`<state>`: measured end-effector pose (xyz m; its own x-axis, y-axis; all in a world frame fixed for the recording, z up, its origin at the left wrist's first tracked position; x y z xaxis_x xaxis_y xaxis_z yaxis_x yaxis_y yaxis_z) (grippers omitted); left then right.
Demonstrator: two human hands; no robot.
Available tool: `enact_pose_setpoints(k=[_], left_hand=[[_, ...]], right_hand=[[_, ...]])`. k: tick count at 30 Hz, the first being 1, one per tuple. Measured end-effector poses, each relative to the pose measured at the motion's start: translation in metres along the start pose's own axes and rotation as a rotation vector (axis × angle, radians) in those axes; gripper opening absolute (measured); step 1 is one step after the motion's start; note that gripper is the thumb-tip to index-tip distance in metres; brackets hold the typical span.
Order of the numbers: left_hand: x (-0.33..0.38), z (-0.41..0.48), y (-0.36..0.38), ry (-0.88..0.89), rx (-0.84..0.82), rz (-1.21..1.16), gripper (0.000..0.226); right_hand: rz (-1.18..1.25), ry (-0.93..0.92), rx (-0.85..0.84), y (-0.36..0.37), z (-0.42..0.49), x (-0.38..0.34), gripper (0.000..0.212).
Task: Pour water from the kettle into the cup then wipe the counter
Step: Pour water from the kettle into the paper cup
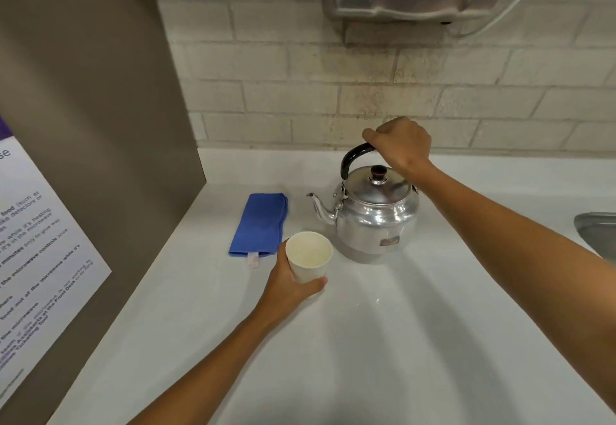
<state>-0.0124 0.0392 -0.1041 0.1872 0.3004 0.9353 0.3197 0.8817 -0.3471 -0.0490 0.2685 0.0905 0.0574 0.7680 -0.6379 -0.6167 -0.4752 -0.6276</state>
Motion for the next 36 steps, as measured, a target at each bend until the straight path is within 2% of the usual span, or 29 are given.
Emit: enact_pose_setpoints(k=[13,36], left_hand=[[0.004,0.007,0.010,-0.006,-0.001,-0.026,0.082],[0.002,0.013,0.014,0.008,0.016,-0.039,0.077]], right_hand=[[-0.197,-0.369,-0.050,-0.033,-0.014,-0.032,0.043],[-0.404,-0.630,-0.147,-0.022,-0.032,-0.071,0.037]])
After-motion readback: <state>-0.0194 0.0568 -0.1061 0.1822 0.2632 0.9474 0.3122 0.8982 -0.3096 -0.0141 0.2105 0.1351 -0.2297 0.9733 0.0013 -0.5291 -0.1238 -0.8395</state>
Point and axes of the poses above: each hand's wrist, its own z-axis towards the middle knuckle, its own y-axis out of the palm, x = y × z, the point moved 3 cm from there along z, towards the middle knuckle, and after that the axes turned 6 degrees about z, right-handed, at the moved point
